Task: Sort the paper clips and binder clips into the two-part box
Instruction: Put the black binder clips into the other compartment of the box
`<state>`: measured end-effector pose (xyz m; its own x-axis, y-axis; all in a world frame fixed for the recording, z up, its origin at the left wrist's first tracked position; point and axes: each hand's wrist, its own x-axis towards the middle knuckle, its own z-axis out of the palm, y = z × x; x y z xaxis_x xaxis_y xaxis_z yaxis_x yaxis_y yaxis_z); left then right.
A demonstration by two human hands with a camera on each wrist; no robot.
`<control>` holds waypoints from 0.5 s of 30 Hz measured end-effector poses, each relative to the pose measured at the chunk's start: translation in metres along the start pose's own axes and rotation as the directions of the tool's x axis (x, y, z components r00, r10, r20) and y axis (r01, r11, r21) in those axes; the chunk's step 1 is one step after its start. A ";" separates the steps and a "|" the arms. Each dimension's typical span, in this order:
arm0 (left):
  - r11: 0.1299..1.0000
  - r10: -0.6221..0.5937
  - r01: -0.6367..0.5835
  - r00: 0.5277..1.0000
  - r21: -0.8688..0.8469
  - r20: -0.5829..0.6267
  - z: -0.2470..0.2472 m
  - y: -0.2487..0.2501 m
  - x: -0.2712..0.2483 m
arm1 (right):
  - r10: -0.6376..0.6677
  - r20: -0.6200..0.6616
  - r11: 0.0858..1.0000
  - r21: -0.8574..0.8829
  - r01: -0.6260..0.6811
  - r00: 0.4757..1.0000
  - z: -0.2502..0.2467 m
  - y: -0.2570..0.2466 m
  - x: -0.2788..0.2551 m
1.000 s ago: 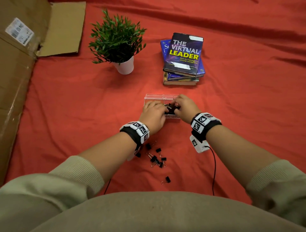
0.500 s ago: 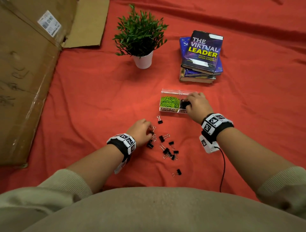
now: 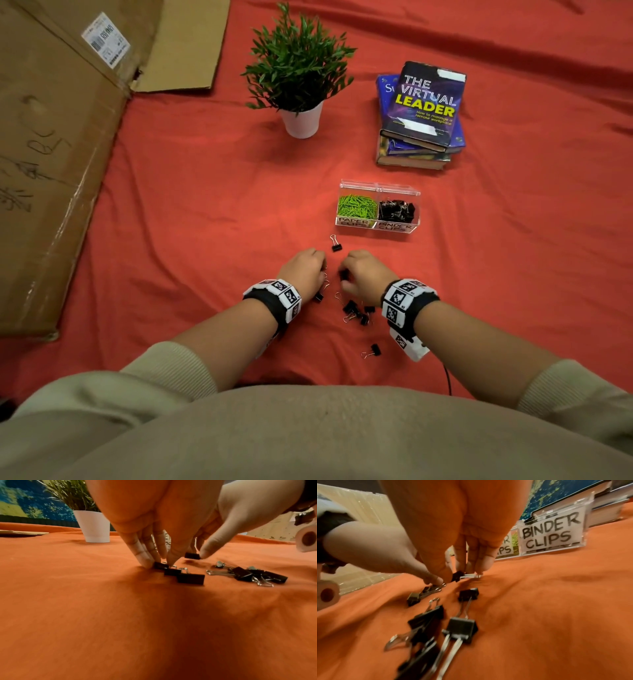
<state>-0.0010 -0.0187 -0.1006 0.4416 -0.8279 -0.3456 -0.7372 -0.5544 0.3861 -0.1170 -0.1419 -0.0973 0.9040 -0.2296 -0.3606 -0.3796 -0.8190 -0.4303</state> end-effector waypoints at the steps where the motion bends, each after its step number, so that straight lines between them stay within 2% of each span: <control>1: 1.000 0.000 0.000 1.000 -0.020 -0.001 -0.001 -0.002 -0.001 | 0.012 -0.057 1.000 0.025 -0.011 0.998 -0.003 0.003 0.001; 3: 0.998 0.003 -0.003 1.000 -0.067 0.002 -0.003 -0.007 -0.004 | 0.026 -0.146 0.998 0.058 -0.018 0.989 -0.012 0.003 0.008; 5: 0.992 0.013 -0.013 1.000 -0.128 0.002 -0.004 -0.013 -0.009 | 0.028 -0.182 0.998 0.064 -0.017 0.983 -0.018 0.000 0.020; 7: 0.984 0.024 -0.027 1.000 -0.177 -0.017 -0.006 -0.017 -0.014 | 0.020 -0.158 0.998 0.054 -0.012 0.987 -0.020 -0.005 0.032; 11: 0.973 0.050 -0.060 0.998 -0.224 -0.049 -0.007 -0.019 -0.021 | 0.057 -0.018 0.996 -0.065 -0.059 0.998 -0.014 -0.011 0.042; 15: 0.987 0.006 0.001 0.999 -0.159 0.039 0.001 -0.013 -0.023 | 0.097 -0.020 0.990 -0.104 -0.098 0.995 -0.009 -0.010 0.039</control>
<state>-0.0018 0.0080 -0.0986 0.4173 -0.8271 -0.3765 -0.6460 -0.5614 0.5172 -0.0759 -0.1480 -0.0997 0.8669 -0.3183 -0.3836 -0.4440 -0.8429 -0.3040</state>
